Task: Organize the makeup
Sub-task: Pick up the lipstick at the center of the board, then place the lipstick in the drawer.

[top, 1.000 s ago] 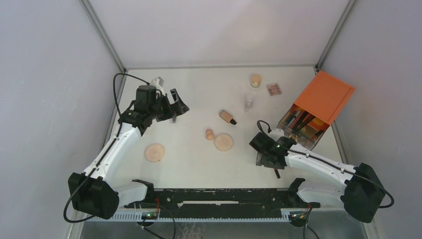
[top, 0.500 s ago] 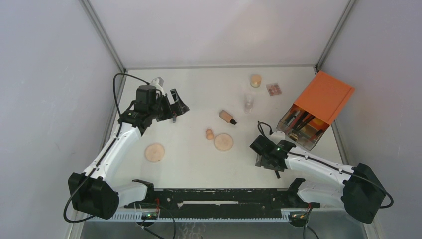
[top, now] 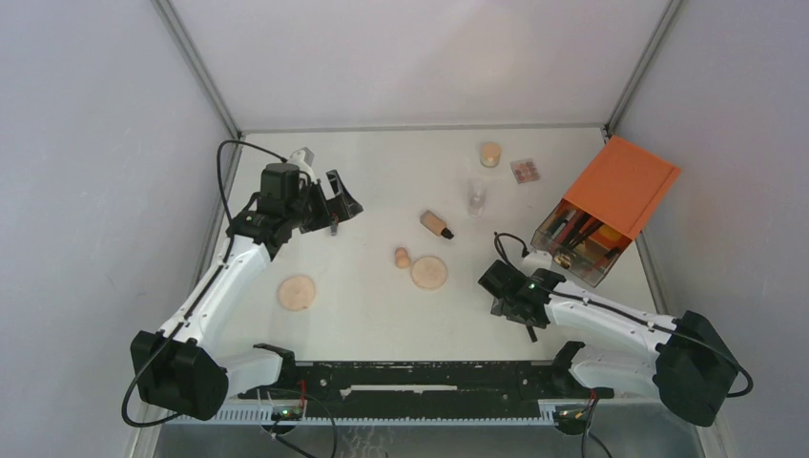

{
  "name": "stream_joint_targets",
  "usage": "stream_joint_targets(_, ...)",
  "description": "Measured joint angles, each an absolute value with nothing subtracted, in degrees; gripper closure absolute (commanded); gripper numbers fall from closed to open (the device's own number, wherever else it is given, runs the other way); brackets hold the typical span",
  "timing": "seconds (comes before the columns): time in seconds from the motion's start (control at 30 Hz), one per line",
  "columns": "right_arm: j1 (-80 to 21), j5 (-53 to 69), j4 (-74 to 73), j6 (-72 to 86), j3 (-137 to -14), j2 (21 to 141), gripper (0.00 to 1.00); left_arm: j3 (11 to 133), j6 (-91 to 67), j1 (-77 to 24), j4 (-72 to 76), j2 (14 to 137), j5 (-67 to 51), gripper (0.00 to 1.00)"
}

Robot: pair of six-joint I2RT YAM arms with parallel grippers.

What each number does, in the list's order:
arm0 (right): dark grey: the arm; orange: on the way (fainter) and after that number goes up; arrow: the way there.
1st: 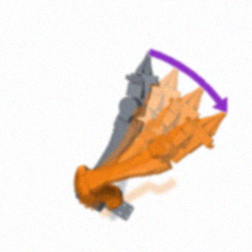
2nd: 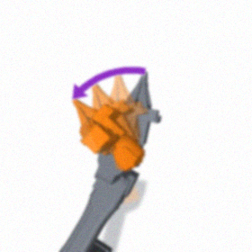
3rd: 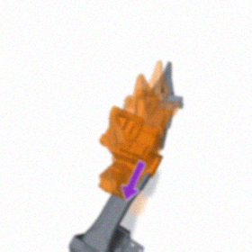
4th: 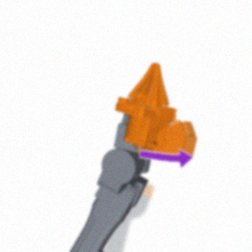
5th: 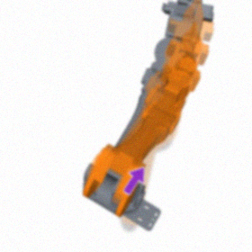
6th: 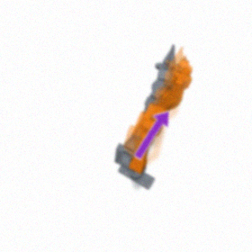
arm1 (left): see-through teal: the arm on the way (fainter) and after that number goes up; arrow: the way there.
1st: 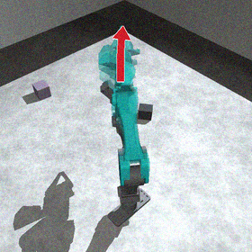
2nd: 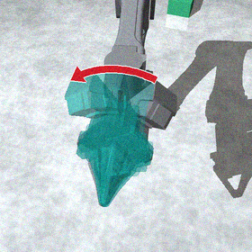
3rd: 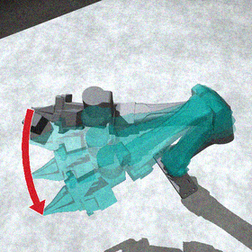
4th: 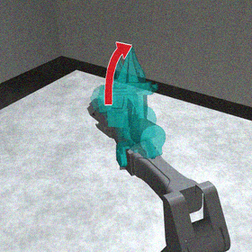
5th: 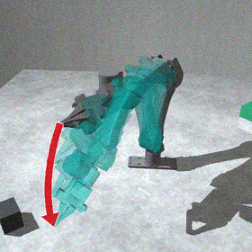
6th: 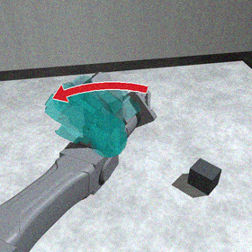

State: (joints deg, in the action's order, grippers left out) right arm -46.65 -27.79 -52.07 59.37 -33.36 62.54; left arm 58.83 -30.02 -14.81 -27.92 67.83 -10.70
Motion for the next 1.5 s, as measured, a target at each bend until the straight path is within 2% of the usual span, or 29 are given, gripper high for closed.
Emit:
stream_joint_targets(0.27,-46.96,-27.86,-52.05,59.99,-33.32,63.86,0.27,58.83,-30.02,-14.81,-27.92,67.79,-10.70,0.00)
stream_joint_targets(0.57,-46.59,-24.71,-50.22,60.51,-30.83,65.54,0.26,58.81,-30.02,-14.81,-27.92,66.61,-10.68,0.00)
stream_joint_targets(0.67,-46.52,-24.12,-49.67,60.36,-30.81,65.54,0.29,58.81,-30.02,-14.81,-27.90,66.57,-10.68,0.00)
stream_joint_targets(0.8,-46.52,-22.61,-48.95,60.12,-30.81,65.54,0.42,58.83,-30.04,-14.81,-27.90,66.54,-10.68,0.00)
stream_joint_targets(0.97,-46.52,-21.04,-48.18,59.57,-30.79,65.54,0.68,58.81,-30.02,-14.81,-27.90,66.46,-10.66,0.00)
stream_joint_targets(1.13,-46.63,-19.16,-46.35,57.87,-31.03,65.93,1.00,58.81,-30.02,-14.81,-27.90,66.30,-10.68,0.00)
stream_joint_targets(1.3,-49.21,-17.76,-46.81,54.81,-35.62,68.01,1.00,58.83,-30.02,-14.81,-27.90,66.30,-10.66,0.00)
stream_joint_targets(1.5,-54.06,-20.97,-48.99,47.48,-53.39,66.35,1.00,58.81,-30.02,-14.81,-27.92,66.30,-10.50,0.00)
